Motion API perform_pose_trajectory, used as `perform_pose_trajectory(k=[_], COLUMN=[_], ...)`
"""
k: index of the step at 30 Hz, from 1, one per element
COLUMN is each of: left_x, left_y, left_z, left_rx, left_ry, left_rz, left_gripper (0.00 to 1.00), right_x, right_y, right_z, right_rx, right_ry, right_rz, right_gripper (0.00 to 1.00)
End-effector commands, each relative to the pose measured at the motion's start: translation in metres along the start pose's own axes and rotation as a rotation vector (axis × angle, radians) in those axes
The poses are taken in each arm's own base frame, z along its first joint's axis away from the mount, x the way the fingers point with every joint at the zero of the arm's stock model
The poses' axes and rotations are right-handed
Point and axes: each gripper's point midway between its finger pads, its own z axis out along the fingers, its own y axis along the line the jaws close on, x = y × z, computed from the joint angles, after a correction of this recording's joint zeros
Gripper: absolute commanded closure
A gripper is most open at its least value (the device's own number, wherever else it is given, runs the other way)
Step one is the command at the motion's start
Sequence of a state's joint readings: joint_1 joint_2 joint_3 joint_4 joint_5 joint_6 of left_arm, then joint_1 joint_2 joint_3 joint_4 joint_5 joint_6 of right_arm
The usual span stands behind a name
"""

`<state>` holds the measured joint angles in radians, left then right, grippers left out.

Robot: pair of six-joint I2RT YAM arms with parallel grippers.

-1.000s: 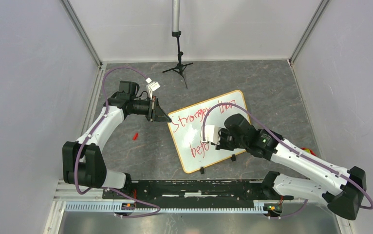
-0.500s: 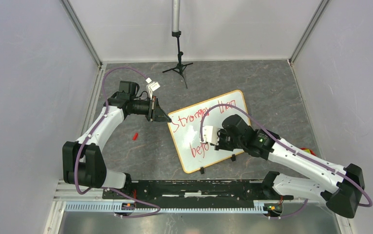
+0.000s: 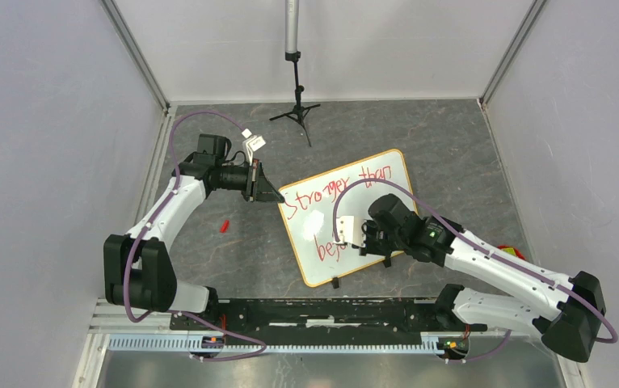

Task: Write a sentence on the whiteboard

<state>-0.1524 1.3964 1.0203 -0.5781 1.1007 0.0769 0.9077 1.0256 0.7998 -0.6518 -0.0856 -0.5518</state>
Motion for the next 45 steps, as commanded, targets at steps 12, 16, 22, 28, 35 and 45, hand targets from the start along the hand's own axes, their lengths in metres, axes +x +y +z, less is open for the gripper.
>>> perform_pose_trajectory(k=[12, 16, 22, 28, 35, 45], left_x=[-0.013, -0.013, -0.014, -0.014, -0.014, -0.014], left_y=[0.008, 0.007, 0.006, 0.007, 0.007, 0.007], left_z=[-0.001, -0.002, -0.002, -0.002, -0.002, -0.002], left_rx=[-0.044, -0.044, -0.044, -0.044, -0.046, -0.044], left_ry=[-0.020, -0.022, -0.024, -0.022, -0.023, -0.022], left_rz=[0.064, 0.065, 0.069, 0.067, 0.069, 0.065], left_gripper=[0.98, 0.98, 0.98, 0.98, 0.98, 0.98], right_x=[-0.003, -0.011, -0.017, -0.019, -0.012, -0.009], right_y=[0.001, -0.006, -0.014, -0.022, -0.031, -0.033], right_z=[0.002, 0.000, -0.002, -0.005, -0.009, -0.016], right_rx=[-0.018, 0.012, 0.041, 0.071, 0.105, 0.108], right_ry=[-0.008, -0.032, -0.040, -0.043, -0.022, -0.031], right_rz=[-0.005, 0.007, 0.024, 0.038, 0.055, 0.061], right_gripper=[1.00, 1.00, 1.00, 1.00, 1.00, 1.00])
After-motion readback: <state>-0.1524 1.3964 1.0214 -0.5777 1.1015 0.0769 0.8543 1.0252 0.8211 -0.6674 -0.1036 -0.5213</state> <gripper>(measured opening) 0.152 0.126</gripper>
